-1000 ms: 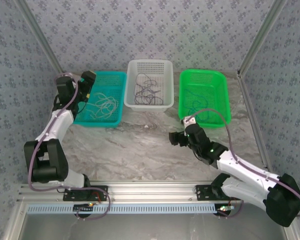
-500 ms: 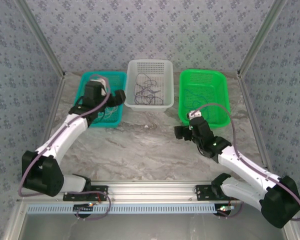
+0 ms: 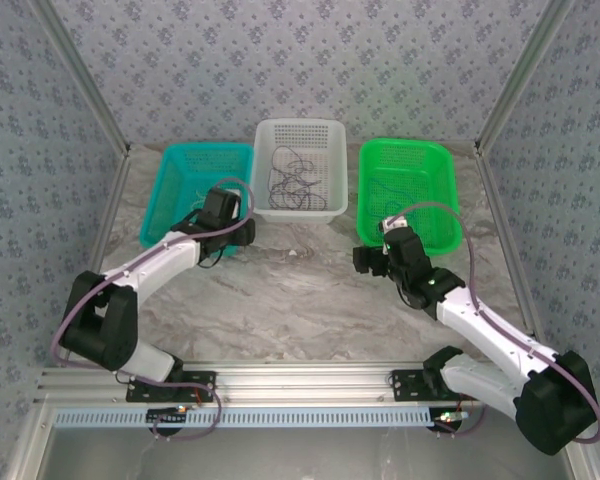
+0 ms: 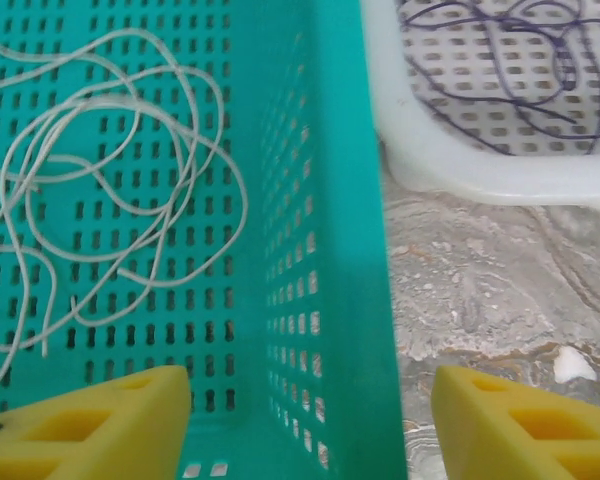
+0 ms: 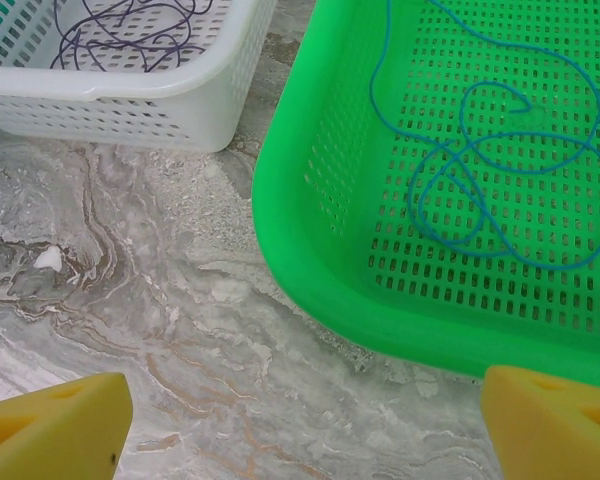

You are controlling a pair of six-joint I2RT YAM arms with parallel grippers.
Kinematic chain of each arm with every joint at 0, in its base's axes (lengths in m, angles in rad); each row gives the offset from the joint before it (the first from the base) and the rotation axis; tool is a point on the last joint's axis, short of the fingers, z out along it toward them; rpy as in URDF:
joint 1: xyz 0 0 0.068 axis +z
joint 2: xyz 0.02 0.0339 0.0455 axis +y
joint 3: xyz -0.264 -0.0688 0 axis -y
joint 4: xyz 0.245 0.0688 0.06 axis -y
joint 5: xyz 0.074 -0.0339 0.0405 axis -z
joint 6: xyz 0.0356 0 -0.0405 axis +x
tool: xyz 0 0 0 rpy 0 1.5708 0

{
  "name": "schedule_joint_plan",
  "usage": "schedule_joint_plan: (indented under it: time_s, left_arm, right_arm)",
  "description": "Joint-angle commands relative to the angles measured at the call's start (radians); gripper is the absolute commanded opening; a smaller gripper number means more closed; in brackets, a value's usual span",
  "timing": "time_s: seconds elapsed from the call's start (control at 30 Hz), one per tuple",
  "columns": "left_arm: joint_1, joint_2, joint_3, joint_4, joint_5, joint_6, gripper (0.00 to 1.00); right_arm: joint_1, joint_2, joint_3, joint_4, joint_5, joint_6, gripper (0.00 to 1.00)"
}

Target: Untangle the cables

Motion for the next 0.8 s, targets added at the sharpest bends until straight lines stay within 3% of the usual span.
schedule_joint_plan:
  time_s: [0.0, 0.27, 0.57, 0.77]
  left_arm:
    - [0.0, 0.001, -0.013, 0.005, -0.082, 0.002, 0.56]
    - [0.108, -0.017, -0.061, 0.018, -0.069, -0.042, 0.45]
    - [0.274, -0.019, -0.041, 0.059, -0.036, -0.053, 0.44]
    - [0.292, 0.008, -0.014, 0.093, 0.003, -0.066, 0.43]
  right_arm:
    - [-0.007, 0.001, 0.03, -0.033, -0.008, -0.007, 0.92]
    - [-0.011, 0.004, 0.024, -0.035, -0.002, -0.005, 0.93]
    - [-0.014, 0.028, 0.025, -0.027, 0.01, -0.01, 0.93]
    - [-0.014, 0.044, 0.036, -0.027, 0.01, -0.021, 0.93]
